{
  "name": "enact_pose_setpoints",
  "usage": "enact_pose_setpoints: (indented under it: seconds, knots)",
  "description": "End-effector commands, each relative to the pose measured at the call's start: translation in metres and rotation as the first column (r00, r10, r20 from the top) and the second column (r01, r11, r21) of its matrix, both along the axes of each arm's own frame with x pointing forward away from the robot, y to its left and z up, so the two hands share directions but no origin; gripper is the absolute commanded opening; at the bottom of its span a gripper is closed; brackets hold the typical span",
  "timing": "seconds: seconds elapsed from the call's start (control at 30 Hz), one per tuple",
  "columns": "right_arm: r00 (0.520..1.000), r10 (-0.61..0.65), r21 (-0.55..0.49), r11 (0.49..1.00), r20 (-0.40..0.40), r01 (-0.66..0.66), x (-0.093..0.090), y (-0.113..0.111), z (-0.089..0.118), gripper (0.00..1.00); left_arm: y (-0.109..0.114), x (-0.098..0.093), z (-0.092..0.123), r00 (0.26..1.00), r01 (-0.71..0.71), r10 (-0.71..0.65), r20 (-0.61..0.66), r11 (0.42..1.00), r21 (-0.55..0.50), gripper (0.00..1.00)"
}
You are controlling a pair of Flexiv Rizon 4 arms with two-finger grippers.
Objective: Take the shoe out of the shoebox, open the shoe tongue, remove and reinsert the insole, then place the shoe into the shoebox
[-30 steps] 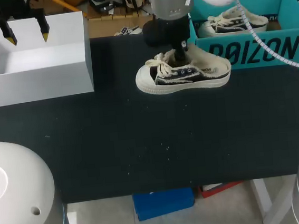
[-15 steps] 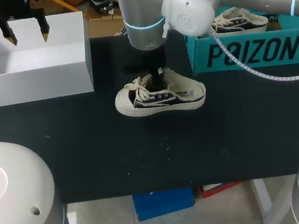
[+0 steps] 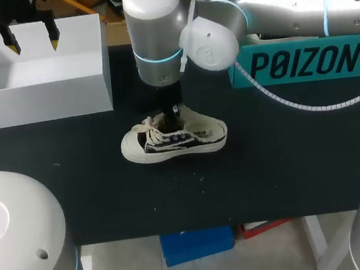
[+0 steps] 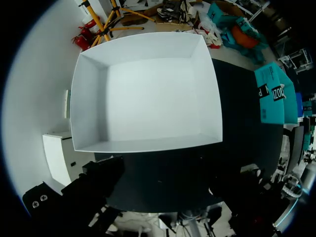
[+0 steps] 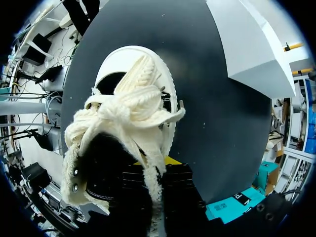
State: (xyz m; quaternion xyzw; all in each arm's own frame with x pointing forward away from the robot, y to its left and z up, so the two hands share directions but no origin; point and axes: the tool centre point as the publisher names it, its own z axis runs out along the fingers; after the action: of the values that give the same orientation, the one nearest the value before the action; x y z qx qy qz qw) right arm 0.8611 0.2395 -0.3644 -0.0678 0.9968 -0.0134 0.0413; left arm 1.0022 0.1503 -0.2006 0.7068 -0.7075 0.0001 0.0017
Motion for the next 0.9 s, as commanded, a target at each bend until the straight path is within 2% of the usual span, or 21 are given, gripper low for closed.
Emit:
enact_pose_setpoints:
  seconds: [0.03,0.4,0.43,0.47,0.5,0.7,0.9]
  knots:
    - [1.000,0.004,-0.005,1.000,-0.008,-0.004,0.002,0.013,-0.018,0.00,0.000,0.000,0.001,1.000,-0.001,0.001,-0.001,1.000,0.002,1.00]
    - [1.000,-0.010,-0.013,1.000,-0.004,0.010,0.010,0.013,-0.042,0.00,0.000,0.000,0.001,1.000,-0.001,0.001,-0.001,1.000,0.002,1.00]
    - [1.000,-0.013,-0.015,1.000,-0.003,0.013,0.010,0.013,-0.043,0.07,0.000,0.000,0.001,1.000,-0.001,0.001,-0.001,1.000,0.002,1.00]
    - [1.000,-0.019,-0.016,1.000,-0.001,0.019,0.011,0.012,-0.043,0.42,0.000,0.000,0.001,1.000,-0.001,0.001,-0.001,1.000,0.002,1.00]
    - [1.000,-0.024,-0.018,1.000,0.000,0.024,0.012,0.012,-0.043,0.99,0.000,0.000,0.001,1.000,-0.001,0.001,-0.001,1.000,0.002,1.00]
    - [0.999,-0.038,-0.032,0.999,0.002,0.038,0.010,0.006,-0.027,1.00,0.000,0.000,0.001,1.000,-0.001,0.001,-0.001,1.000,0.002,1.00]
    - [0.998,-0.061,-0.038,0.997,0.007,0.061,0.004,0.002,0.001,1.00,0.000,0.000,0.001,1.000,-0.001,0.001,-0.001,1.000,0.002,1.00]
